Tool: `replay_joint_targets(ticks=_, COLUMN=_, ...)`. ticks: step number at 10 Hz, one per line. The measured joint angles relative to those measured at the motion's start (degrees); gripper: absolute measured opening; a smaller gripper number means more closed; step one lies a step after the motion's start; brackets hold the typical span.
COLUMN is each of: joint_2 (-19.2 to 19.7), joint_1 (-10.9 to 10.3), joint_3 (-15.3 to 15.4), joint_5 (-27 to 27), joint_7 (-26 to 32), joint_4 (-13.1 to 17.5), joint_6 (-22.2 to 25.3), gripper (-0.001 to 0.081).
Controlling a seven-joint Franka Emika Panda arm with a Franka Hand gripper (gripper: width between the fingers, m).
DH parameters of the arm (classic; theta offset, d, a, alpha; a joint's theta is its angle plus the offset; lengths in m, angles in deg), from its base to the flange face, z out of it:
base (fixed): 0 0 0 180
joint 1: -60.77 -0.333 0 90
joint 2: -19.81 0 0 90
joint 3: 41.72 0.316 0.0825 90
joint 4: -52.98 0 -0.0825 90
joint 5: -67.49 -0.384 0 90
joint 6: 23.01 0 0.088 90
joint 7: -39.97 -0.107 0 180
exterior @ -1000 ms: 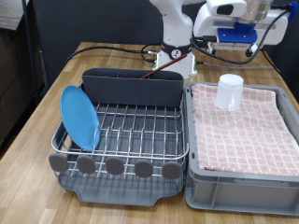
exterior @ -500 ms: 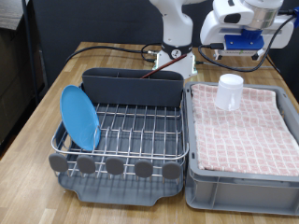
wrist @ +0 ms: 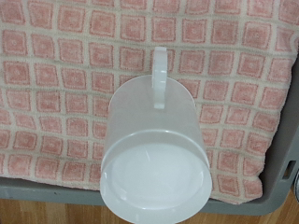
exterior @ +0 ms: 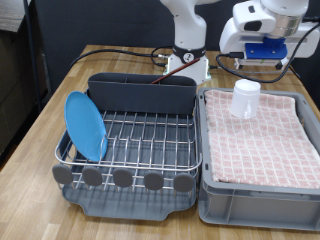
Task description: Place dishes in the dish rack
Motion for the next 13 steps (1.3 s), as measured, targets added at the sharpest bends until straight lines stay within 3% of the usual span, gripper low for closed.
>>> replay_joint_targets(ticks=13, joint_2=12.47, joint_1=0.69, joint_3=-0.76, joint_5=-6.69, joint_7=-0.06, joint_4=0.60, joint_6=-5.26, gripper=0.0802)
